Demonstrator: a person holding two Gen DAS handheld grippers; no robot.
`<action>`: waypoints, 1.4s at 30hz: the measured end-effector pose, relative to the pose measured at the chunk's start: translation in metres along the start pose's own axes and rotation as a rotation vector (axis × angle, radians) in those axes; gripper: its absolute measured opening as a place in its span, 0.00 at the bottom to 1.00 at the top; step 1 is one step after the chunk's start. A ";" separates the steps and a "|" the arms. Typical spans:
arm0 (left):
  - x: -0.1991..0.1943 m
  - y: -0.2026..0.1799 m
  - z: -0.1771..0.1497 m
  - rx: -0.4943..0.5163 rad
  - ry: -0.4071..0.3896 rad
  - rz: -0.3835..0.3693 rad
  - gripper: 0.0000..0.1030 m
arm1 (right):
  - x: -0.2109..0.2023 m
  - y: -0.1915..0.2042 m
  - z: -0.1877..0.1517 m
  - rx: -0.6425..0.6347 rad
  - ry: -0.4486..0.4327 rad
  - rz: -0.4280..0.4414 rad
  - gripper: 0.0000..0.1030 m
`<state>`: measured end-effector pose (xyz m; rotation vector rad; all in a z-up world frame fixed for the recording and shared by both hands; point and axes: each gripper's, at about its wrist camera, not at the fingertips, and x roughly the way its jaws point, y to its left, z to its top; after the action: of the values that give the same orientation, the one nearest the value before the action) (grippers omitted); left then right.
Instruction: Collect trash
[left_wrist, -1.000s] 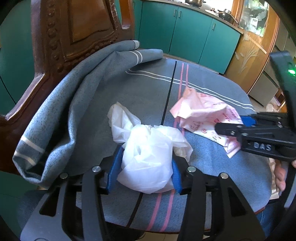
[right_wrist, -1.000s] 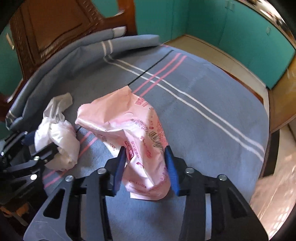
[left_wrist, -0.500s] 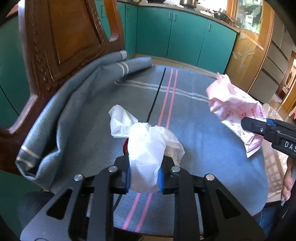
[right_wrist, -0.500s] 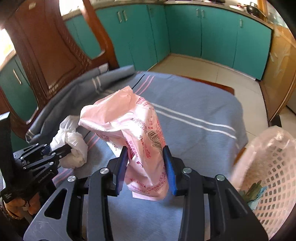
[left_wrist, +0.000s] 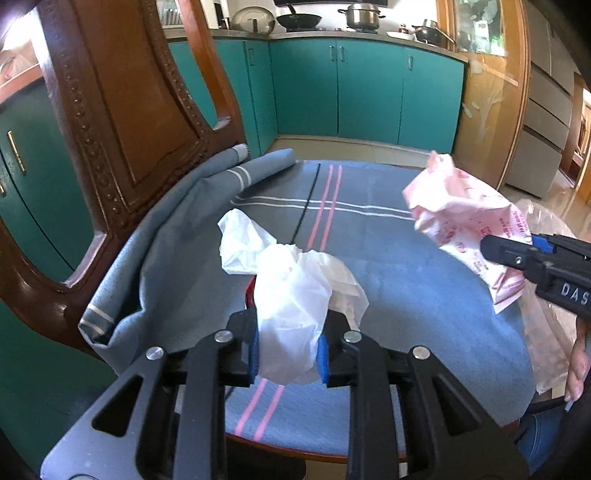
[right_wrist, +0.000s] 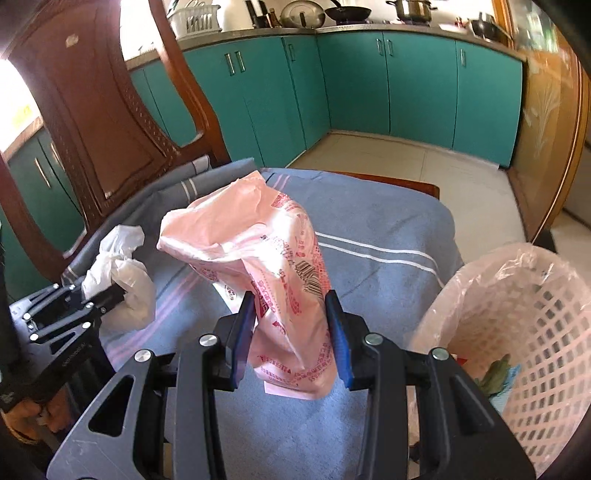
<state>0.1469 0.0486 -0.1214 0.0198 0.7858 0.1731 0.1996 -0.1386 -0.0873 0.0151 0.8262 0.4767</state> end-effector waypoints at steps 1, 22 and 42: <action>0.000 -0.003 0.000 0.004 0.000 0.000 0.24 | 0.001 0.003 -0.002 -0.009 0.002 0.001 0.37; -0.001 -0.021 -0.009 0.045 0.024 -0.016 0.26 | 0.007 0.008 -0.009 -0.030 0.025 -0.028 0.37; 0.009 -0.016 -0.006 0.032 0.046 -0.023 0.26 | 0.017 0.016 -0.015 -0.054 0.046 -0.045 0.37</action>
<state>0.1518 0.0343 -0.1334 0.0373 0.8342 0.1399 0.1925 -0.1197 -0.1064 -0.0644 0.8566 0.4584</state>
